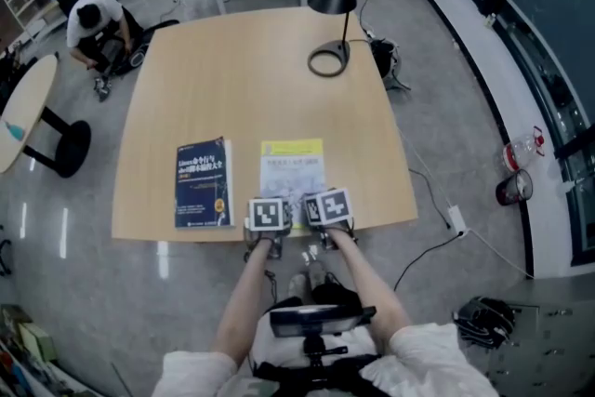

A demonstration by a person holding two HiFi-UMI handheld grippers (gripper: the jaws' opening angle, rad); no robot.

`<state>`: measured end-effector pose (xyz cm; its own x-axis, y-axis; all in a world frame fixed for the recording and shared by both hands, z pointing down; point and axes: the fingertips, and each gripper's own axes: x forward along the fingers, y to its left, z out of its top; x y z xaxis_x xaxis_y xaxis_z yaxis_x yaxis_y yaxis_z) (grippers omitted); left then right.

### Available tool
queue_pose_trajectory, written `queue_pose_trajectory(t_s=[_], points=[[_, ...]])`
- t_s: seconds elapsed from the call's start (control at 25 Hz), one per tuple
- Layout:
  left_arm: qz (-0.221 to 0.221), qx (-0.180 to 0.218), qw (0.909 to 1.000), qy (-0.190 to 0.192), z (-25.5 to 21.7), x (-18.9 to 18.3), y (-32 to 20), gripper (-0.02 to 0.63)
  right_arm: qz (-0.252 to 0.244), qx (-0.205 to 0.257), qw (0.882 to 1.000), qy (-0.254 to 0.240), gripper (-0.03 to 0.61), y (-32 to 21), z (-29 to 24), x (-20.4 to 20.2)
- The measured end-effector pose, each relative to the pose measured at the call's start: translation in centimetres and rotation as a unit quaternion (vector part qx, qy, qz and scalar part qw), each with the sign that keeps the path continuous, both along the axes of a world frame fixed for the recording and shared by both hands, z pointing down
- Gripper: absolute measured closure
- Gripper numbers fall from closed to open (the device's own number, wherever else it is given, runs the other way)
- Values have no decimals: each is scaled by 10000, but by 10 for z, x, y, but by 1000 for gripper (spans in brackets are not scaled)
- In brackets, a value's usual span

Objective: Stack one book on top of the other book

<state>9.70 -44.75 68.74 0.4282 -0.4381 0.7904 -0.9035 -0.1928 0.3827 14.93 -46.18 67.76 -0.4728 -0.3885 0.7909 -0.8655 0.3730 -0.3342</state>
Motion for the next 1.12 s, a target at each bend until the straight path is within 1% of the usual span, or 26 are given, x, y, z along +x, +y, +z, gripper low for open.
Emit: queue_pose_trajectory(t_s=[0.08,0.16,0.2,0.28,0.32,0.36,0.4,0.48,0.52,0.56,0.64,0.72,0.8,0.84,0.96,1.04,1.08,1.12], points=[[55,17,10000,43,0,4,1,601,-13,12,10000,-35,583,1,1,-1],[137,43,9999,-41,1,4,0,601,-39,77,9999,80,583,0,0,-2],[200,15,9996,-186,1,1,1,601,-84,120,9998,152,583,-1,-1,-3],[288,37,9965,-790,2,-18,2,601,-194,169,9992,291,583,2,-1,-4],[306,41,9965,-782,3,-16,4,601,-250,172,9990,319,583,4,0,-5],[301,22,9983,-489,2,-5,6,601,-294,175,9989,330,582,5,0,-6],[255,27,9993,-281,1,0,6,601,-322,184,9987,335,582,7,-1,-6],[138,115,9989,-430,-2,-10,5,601,-340,213,9987,313,583,9,-3,-6],[140,111,9992,-361,-2,-8,7,601,-333,235,9987,293,583,10,-3,-6],[161,80,9996,-202,-1,-3,10,601,-320,259,9987,290,583,11,-3,-5],[166,-82,9998,-6,2,3,22,601,-315,275,9987,306,583,16,-3,-5],[130,-98,9999,-18,2,3,29,601,-332,261,9984,365,583,22,-3,-3],[99,131,9996,-243,0,-5,25,601,-345,269,9983,396,582,26,-2,-1],[95,181,9993,-316,-1,-7,26,601,-337,264,9983,407,583,28,-2,1],[155,71,9993,-322,1,-4,42,601,-264,232,9985,427,583,38,0,7],[248,25,9997,-44,1,10,54,601,-224,222,9987,408,583,48,0,9],[264,22,9996,-33,2,11,58,601,-198,236,9986,430,583,53,0,10],[254,10,9995,-165,2,6,62,601,-174,262,9985,454,583,57,0,11]])
